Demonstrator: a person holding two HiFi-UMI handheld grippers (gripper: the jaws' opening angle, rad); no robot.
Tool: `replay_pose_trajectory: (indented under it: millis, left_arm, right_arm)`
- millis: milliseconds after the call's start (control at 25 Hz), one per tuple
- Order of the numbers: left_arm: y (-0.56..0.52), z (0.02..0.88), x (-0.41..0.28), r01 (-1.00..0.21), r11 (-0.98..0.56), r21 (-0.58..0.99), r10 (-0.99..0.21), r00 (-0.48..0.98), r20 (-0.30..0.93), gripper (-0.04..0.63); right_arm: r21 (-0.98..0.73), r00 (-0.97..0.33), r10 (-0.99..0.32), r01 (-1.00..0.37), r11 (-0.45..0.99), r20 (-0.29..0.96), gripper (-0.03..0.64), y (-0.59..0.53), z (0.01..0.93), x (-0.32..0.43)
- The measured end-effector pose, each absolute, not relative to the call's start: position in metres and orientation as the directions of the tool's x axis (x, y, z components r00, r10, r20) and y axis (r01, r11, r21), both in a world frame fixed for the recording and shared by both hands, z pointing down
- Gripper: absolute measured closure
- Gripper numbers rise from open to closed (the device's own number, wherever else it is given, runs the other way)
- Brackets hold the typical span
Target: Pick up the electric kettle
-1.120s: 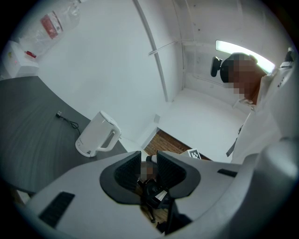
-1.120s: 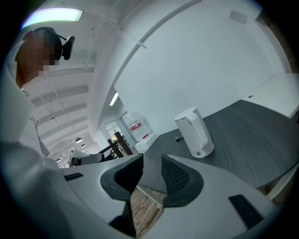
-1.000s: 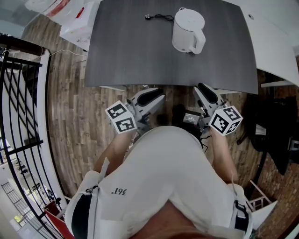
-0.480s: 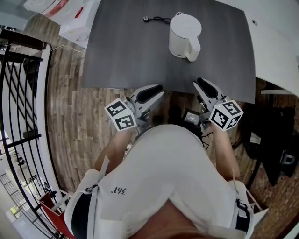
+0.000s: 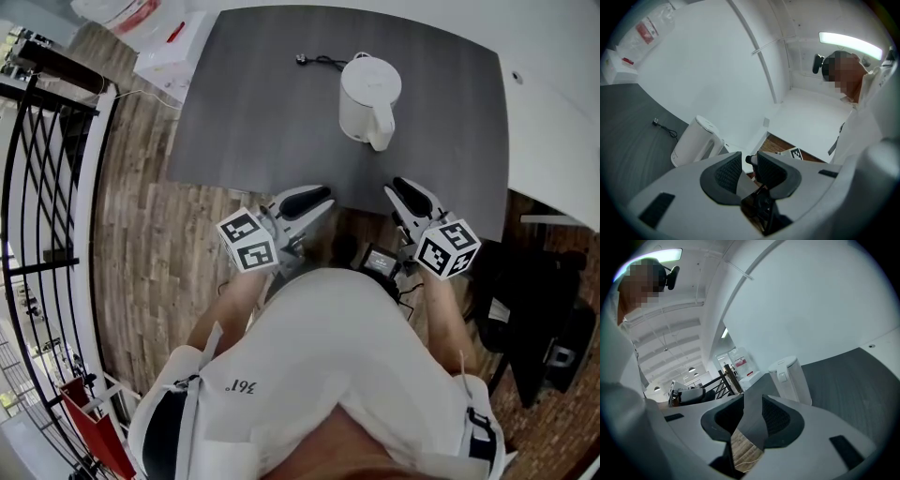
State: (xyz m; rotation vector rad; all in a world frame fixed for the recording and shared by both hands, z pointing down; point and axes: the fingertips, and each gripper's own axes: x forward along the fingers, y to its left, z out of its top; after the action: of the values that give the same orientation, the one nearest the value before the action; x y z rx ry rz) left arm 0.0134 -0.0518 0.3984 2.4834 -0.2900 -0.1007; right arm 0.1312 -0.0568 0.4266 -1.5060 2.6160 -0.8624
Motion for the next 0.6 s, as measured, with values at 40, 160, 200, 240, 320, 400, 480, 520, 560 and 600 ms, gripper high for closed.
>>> replay_pose_trajectory:
  millis: [40,160,200,240,320,400,480,520,560,600]
  left_arm:
    - [-0.052,0.399,0.015,-0.187,-0.780,0.597,-0.234,0.972,-0.001,0.509]
    - [-0.055,0.397,0.016,-0.199,-0.778,0.595,-0.244,0.970,0.005,0.509]
    - [-0.055,0.397,0.015,-0.201,-0.777,0.597,-0.245,0.970,0.008,0.509]
    - [-0.055,0.397,0.014,-0.200,-0.776,0.598,-0.243,0.970,0.010,0.509]
    - [-0.058,0.399,0.013,-0.191,-0.782,0.593,-0.233,0.972,0.007,0.509]
    - [-0.061,0.397,0.013,-0.180,-0.789,0.587,-0.220,0.975,0.003,0.509]
    - [-0.064,0.395,0.012,-0.166,-0.797,0.581,-0.203,0.979,0.002,0.509]
    - [-0.066,0.395,0.011,-0.161,-0.800,0.578,-0.194,0.981,0.005,0.509]
    - [-0.067,0.395,0.010,-0.158,-0.803,0.574,-0.187,0.982,0.009,0.509]
    - [-0.068,0.396,0.008,-0.157,-0.805,0.572,-0.181,0.983,0.014,0.509]
  right_arm:
    - [-0.454,-0.543,-0.797,-0.799,0.395,0.263,0.514,-0.057,0.427,0.133]
    - [-0.448,-0.548,-0.796,-0.797,0.404,0.258,0.514,-0.060,0.426,0.134]
    - [-0.445,-0.549,-0.796,-0.798,0.407,0.256,0.514,-0.060,0.425,0.132]
    - [-0.439,-0.550,-0.795,-0.799,0.411,0.255,0.514,-0.060,0.424,0.131]
    - [-0.425,-0.546,-0.798,-0.805,0.414,0.256,0.514,-0.061,0.422,0.129]
    - [-0.423,-0.536,-0.804,-0.810,0.406,0.256,0.514,-0.063,0.421,0.128]
    - [-0.419,-0.527,-0.810,-0.816,0.398,0.257,0.514,-0.064,0.421,0.125]
    - [-0.415,-0.522,-0.813,-0.820,0.395,0.258,0.514,-0.065,0.420,0.124]
    - [-0.412,-0.518,-0.816,-0.823,0.392,0.258,0.514,-0.065,0.419,0.122]
    - [-0.407,-0.514,-0.818,-0.826,0.390,0.258,0.514,-0.066,0.419,0.121]
